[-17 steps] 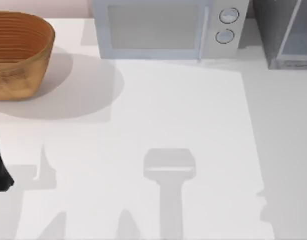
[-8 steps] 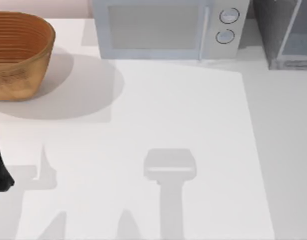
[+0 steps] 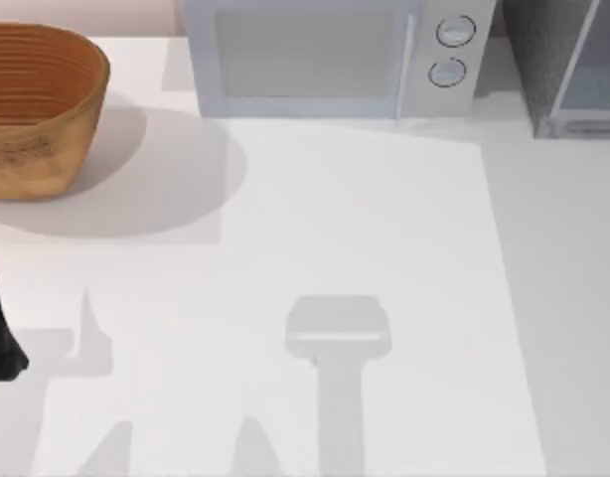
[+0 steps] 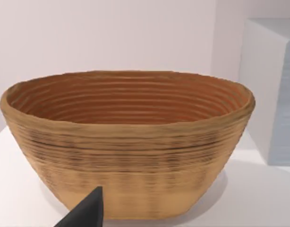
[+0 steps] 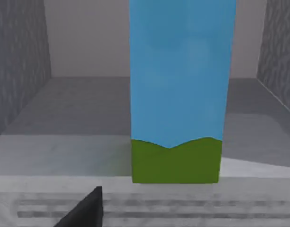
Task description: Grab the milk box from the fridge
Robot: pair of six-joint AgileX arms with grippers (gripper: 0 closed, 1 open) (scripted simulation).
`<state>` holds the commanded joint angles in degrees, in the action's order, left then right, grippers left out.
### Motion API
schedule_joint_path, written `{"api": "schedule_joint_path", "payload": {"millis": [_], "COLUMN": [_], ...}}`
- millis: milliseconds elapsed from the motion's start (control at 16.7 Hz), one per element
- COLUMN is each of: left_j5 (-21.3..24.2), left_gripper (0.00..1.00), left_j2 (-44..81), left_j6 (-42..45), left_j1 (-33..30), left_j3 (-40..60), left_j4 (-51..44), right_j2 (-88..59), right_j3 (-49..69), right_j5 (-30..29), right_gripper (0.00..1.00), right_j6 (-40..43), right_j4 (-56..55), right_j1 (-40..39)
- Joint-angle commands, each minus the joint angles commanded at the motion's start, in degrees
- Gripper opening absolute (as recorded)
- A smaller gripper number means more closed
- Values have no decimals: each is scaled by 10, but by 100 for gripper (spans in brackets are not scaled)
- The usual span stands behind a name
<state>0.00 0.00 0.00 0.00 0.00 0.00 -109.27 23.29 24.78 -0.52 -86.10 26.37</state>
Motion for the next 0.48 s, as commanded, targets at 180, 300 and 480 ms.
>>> {"api": "schedule_joint_path", "payload": {"millis": [180,300,480], "left_j5": [0,0,0], "left_gripper": [100,100,100], "left_j2": [0,0,0], "left_j6": [0,0,0], "left_j1": [0,0,0], "left_j3": [0,0,0], "left_j4": [0,0,0], "right_j2": [-50,-80,-108], "right_j3": [118,191,261], "right_j5": [-37,-61,-90], "right_gripper": [100,100,100], "right_j6": [0,0,0], "right_j4": [62,102,149], "right_j1": [-35,-58,-86]}}
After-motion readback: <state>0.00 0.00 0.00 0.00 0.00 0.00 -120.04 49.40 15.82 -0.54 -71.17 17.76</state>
